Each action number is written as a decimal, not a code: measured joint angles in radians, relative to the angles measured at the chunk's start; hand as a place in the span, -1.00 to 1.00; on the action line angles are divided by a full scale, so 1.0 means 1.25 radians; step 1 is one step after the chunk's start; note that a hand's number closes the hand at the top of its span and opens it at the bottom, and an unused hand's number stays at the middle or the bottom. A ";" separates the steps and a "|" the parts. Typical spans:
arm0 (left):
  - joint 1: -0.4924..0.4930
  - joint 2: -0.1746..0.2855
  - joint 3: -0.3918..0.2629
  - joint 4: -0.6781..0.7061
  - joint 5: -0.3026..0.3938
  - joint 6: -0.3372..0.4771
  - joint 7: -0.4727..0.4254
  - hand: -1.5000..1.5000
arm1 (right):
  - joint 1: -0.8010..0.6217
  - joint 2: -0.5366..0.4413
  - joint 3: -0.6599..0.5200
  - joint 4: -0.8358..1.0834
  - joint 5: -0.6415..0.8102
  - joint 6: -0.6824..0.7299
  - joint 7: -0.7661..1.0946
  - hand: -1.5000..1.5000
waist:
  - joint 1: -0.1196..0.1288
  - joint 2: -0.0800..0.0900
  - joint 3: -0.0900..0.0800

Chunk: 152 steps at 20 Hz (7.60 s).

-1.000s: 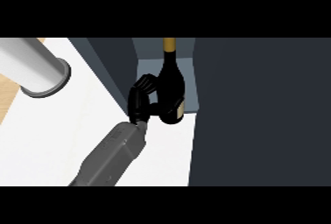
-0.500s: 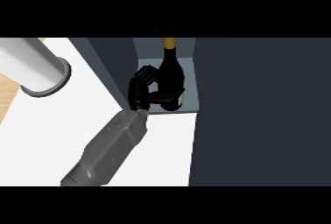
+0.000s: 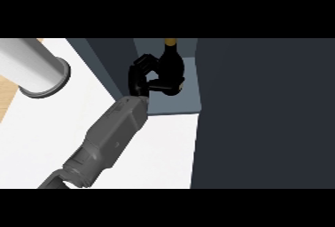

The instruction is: Pick up the wine, place it into the cabinet and close the cabinet

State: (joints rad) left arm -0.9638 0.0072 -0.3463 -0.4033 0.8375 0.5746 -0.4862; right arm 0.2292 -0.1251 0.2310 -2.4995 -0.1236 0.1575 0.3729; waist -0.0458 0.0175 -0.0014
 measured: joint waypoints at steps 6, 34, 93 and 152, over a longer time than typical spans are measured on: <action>-0.065 0.020 0.008 0.089 -0.037 0.047 -0.018 -1.00 | 0.007 0.008 0.016 0.000 0.001 0.004 -0.001 -1.00 | -0.007 -0.001 0.000; -0.152 0.016 0.022 0.215 -0.122 0.016 -0.070 -1.00 | 0.027 0.021 0.033 -0.001 0.003 0.026 -0.015 -1.00 | -0.010 -0.001 -0.001; 0.817 0.261 -0.234 -1.136 -0.275 0.019 0.002 -1.00 | 0.091 -0.125 0.202 -0.013 0.015 0.135 0.002 1.00 | 0.046 -0.021 0.000; 1.109 0.634 0.355 -1.229 0.138 -0.506 0.012 -1.00 | -1.234 0.101 0.197 1.173 -0.526 -0.121 0.045 1.00 | 0.095 -0.005 -0.005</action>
State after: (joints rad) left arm 0.4226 0.8003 0.0974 -1.9401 1.0096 -0.0578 -0.4708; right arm -1.3136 0.0005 0.4776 -1.0330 -0.7814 0.0064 0.4287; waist 0.0735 0.0108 -0.0079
